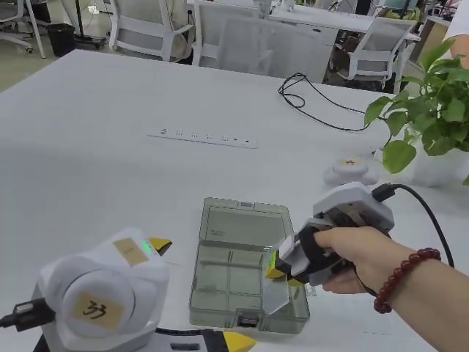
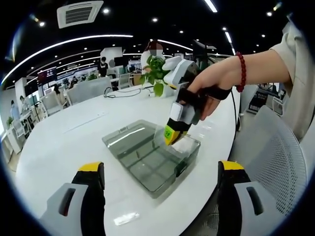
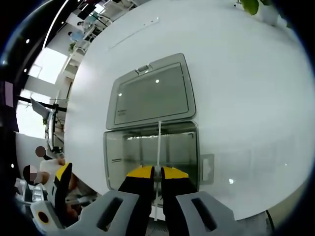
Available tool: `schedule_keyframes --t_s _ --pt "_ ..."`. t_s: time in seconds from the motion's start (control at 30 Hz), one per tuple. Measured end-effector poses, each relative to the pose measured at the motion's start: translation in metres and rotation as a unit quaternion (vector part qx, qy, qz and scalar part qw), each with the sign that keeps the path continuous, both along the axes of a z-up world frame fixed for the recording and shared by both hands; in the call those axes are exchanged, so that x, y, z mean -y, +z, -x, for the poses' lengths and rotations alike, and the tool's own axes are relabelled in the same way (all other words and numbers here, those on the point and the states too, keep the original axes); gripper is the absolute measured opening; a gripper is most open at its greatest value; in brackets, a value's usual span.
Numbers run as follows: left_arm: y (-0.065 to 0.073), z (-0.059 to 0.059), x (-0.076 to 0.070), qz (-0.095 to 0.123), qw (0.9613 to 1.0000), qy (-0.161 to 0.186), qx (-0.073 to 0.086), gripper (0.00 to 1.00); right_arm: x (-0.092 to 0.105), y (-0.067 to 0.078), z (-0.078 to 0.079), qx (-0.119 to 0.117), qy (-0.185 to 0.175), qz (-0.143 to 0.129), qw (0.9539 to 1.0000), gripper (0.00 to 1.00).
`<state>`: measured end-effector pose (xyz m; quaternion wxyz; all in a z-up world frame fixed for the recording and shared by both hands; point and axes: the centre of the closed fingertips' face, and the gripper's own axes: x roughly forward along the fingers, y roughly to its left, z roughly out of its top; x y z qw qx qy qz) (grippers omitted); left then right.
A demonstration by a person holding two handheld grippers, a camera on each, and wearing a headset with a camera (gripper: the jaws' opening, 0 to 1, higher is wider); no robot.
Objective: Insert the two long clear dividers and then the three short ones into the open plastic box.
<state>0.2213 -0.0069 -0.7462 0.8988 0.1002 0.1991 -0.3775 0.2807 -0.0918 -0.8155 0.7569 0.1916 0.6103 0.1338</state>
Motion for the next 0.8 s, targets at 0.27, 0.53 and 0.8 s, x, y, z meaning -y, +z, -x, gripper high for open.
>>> schedule_keyframes --t_s 0.27,0.53,0.8 --pt "0.0000 -0.0007 -0.0004 0.003 1.0000 0.002 -0.001 0.97 0.0001 -0.0001 0.0007 -0.004 0.009 0.007 0.9999 0.07" --pt "-0.0005 -0.0008 -0.0002 0.005 1.0000 0.003 -0.005 0.96 0.0001 -0.0008 0.0013 -0.002 0.019 0.017 0.9997 0.07" --pt "-0.0002 -0.0011 -0.0008 0.005 1.0000 0.005 -0.004 0.96 0.0015 -0.0018 0.0006 -0.004 0.031 0.031 0.9990 0.07"
